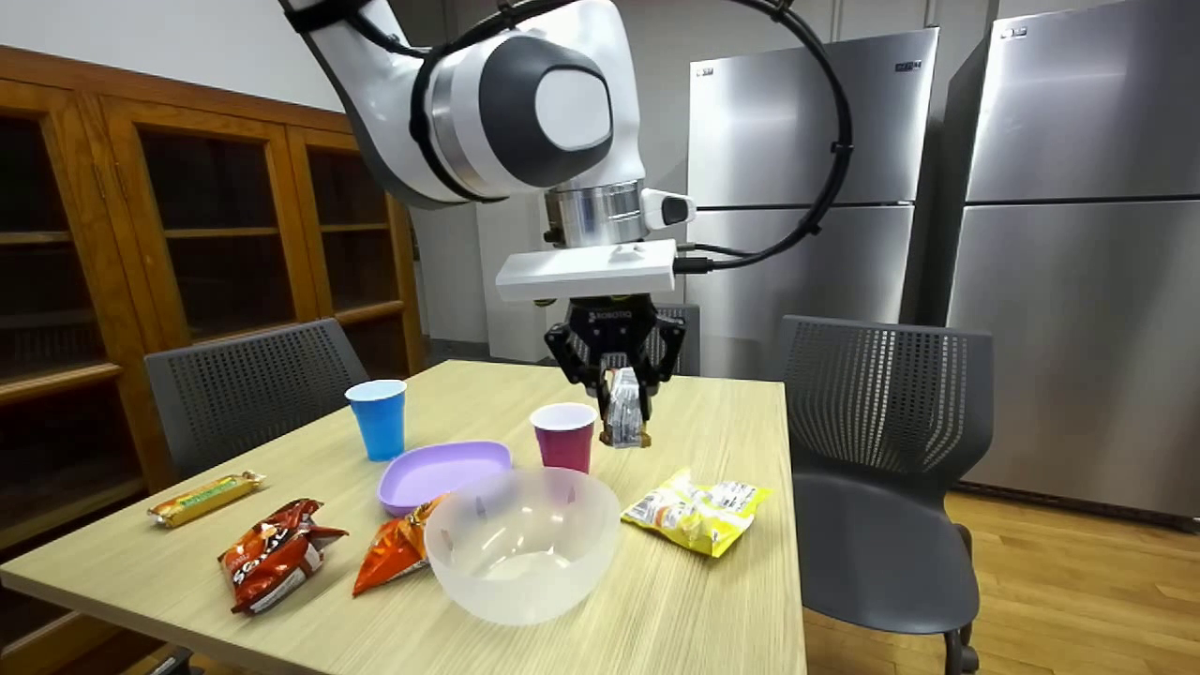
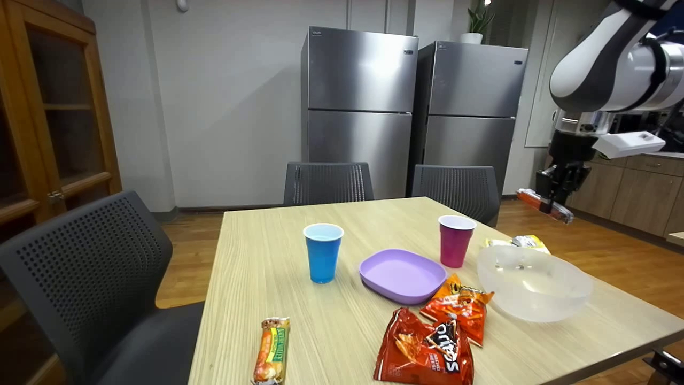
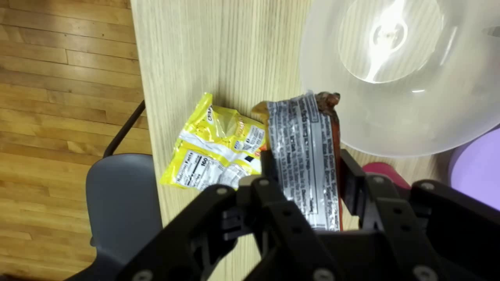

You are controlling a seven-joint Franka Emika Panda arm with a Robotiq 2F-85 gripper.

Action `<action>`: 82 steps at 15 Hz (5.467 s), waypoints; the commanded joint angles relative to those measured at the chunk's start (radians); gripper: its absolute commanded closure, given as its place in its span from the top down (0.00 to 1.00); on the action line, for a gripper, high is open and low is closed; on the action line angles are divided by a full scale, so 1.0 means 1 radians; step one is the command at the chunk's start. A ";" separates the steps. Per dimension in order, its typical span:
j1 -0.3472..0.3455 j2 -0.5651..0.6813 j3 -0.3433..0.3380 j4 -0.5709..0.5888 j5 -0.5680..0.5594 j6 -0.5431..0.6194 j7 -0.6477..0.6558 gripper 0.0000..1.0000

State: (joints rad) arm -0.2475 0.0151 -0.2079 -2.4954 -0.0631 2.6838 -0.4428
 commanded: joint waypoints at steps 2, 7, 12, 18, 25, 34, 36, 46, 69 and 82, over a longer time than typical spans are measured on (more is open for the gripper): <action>0.064 -0.048 0.041 -0.019 0.013 0.000 0.015 0.16; 0.133 -0.017 0.090 0.023 0.016 -0.010 0.087 0.16; 0.174 0.047 0.127 0.096 0.052 -0.010 0.089 0.16; 0.183 0.146 0.168 0.198 0.093 -0.017 0.096 0.16; 0.207 0.289 0.187 0.336 0.057 -0.065 0.217 0.16; 0.267 0.405 0.201 0.449 0.041 -0.133 0.337 0.16; 0.270 0.429 0.210 0.467 0.050 -0.141 0.345 0.16; 0.318 0.551 0.202 0.560 0.020 -0.198 0.408 0.16; 0.314 0.558 0.181 0.535 -0.006 -0.221 0.413 0.88; 0.310 0.429 0.194 0.488 -0.005 -0.234 0.414 1.00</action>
State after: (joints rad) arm 0.0763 0.4435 -0.0287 -2.0087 -0.0592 2.4520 -0.0350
